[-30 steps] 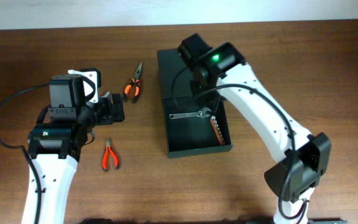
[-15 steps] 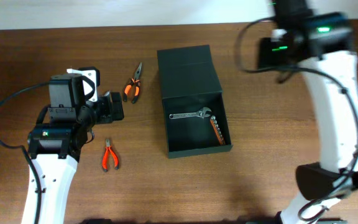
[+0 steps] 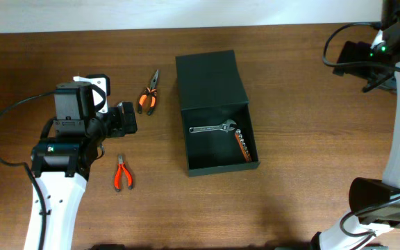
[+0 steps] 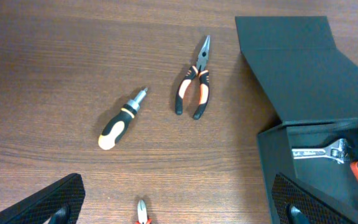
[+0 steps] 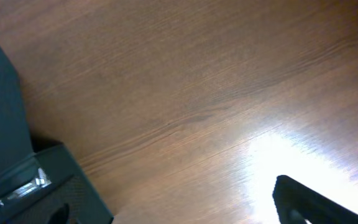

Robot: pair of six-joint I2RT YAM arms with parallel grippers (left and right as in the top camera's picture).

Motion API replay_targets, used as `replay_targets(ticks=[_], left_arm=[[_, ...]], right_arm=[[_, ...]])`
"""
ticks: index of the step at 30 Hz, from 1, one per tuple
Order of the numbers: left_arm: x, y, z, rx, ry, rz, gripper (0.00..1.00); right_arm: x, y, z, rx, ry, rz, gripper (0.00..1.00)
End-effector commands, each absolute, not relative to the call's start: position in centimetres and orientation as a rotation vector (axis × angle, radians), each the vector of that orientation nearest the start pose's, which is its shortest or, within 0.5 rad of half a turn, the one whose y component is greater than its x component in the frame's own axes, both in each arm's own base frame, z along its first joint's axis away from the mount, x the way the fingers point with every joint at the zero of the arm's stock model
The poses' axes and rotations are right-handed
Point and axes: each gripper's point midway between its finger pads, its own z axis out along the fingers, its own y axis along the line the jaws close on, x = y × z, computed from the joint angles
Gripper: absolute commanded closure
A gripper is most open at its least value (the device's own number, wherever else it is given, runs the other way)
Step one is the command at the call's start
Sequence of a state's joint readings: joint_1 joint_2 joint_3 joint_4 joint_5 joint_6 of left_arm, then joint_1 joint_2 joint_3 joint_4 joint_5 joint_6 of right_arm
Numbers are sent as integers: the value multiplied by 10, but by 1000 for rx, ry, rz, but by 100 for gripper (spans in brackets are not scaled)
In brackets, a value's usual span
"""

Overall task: Pack container
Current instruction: 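Lift the right arm out of the box and retract it right, then move the left gripper over the orange-black needle-nose pliers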

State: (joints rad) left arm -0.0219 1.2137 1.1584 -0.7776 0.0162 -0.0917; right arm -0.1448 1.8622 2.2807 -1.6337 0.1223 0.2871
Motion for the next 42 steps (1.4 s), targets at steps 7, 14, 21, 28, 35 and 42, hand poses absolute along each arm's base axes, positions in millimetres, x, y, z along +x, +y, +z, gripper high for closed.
replay_targets(ticks=[7, 14, 21, 28, 35, 42], left_arm=[[371, 3, 217, -16, 2564, 6, 5], [418, 4, 211, 95, 2660, 38, 4], [440, 5, 168, 272, 2779, 64, 4], [454, 7, 120, 370, 2847, 68, 4], [486, 2, 106, 432, 2756, 95, 5], [501, -8, 87, 458, 2736, 93, 11]], right_arm=[[372, -76, 294, 631, 2699, -116, 1], [372, -76, 294, 631, 2700, -115, 1], [372, -76, 294, 631, 2699, -115, 1], [372, -76, 294, 631, 2699, -116, 1], [372, -76, 294, 632, 2699, -116, 1], [372, -76, 294, 632, 2699, -116, 1]])
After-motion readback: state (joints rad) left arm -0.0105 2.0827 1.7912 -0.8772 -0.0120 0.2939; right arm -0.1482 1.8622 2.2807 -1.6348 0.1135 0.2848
